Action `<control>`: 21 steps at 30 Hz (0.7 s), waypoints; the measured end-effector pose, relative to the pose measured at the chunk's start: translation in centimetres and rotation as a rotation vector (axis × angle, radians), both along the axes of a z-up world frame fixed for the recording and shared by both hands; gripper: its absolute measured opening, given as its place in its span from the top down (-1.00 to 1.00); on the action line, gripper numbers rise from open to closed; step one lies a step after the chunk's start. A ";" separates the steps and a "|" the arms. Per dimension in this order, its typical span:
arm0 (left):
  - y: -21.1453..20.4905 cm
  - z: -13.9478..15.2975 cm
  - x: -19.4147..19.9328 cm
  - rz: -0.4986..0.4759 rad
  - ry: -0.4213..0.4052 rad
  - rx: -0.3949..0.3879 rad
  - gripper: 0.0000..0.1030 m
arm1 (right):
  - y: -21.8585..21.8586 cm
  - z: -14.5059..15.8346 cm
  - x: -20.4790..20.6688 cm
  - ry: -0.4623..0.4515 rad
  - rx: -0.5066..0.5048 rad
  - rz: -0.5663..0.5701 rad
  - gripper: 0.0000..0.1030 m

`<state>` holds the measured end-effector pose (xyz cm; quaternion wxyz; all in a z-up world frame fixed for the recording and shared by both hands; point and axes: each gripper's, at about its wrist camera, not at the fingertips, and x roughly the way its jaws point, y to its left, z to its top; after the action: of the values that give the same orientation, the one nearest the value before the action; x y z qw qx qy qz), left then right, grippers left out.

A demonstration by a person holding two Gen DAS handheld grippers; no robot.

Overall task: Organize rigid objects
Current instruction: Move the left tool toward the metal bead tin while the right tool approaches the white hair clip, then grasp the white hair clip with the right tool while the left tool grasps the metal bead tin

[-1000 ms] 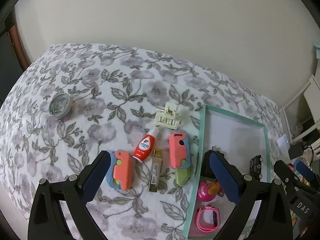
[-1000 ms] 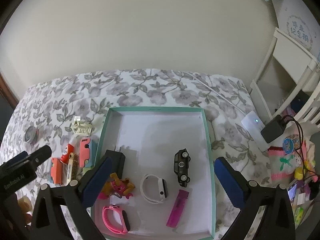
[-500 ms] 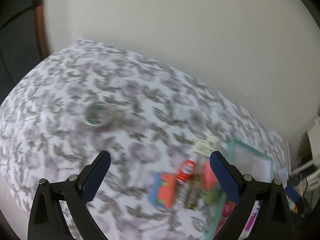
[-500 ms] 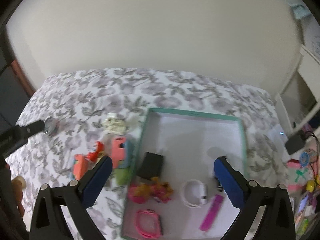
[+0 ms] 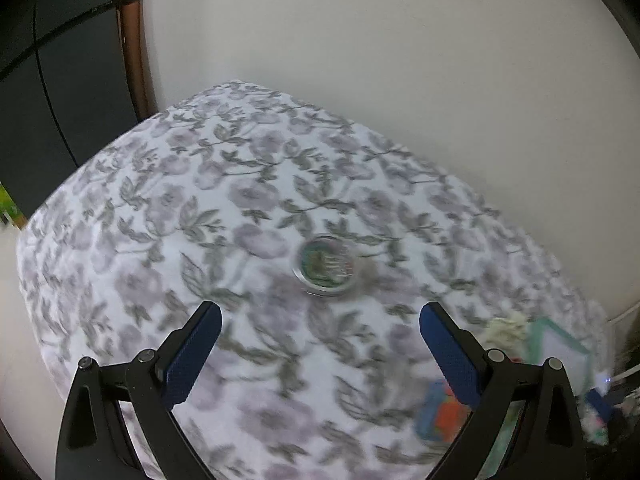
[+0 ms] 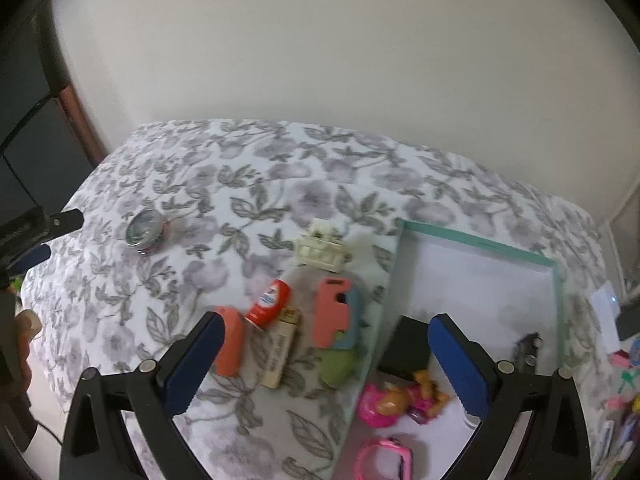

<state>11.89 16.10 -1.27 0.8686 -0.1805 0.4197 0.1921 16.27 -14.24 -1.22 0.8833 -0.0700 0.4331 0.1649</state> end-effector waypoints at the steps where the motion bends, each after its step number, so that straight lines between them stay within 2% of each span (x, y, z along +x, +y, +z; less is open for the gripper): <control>1: 0.5 -0.4 0.3 0.001 0.009 0.001 -0.93 | 0.4 -0.1 0.2 -0.004 -0.001 0.008 -1.00; 7: 2.5 -3.0 3.1 -0.040 0.028 -0.067 -0.93 | 2.1 -2.2 3.1 0.016 0.016 0.020 -0.99; 9: 2.6 -3.5 4.2 -0.065 0.031 -0.068 -0.93 | 2.4 -3.1 4.4 0.033 0.015 0.005 -0.97; 14: 2.6 -4.9 6.8 -0.105 0.040 -0.061 -0.93 | 2.9 -5.2 8.0 0.080 0.034 -0.035 -0.81; 18: 2.6 -6.4 8.6 -0.130 0.051 -0.071 -0.93 | 4.3 -6.7 10.2 0.091 -0.006 -0.041 -0.73; 21: 2.3 -7.2 9.5 -0.150 0.053 -0.073 -0.93 | 4.8 -7.6 11.4 0.104 -0.025 -0.051 -0.60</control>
<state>21.44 18.42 -8.43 0.8619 -0.1751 0.4615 0.1157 27.67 -9.48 -8.81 0.8627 -0.0613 0.4820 0.1404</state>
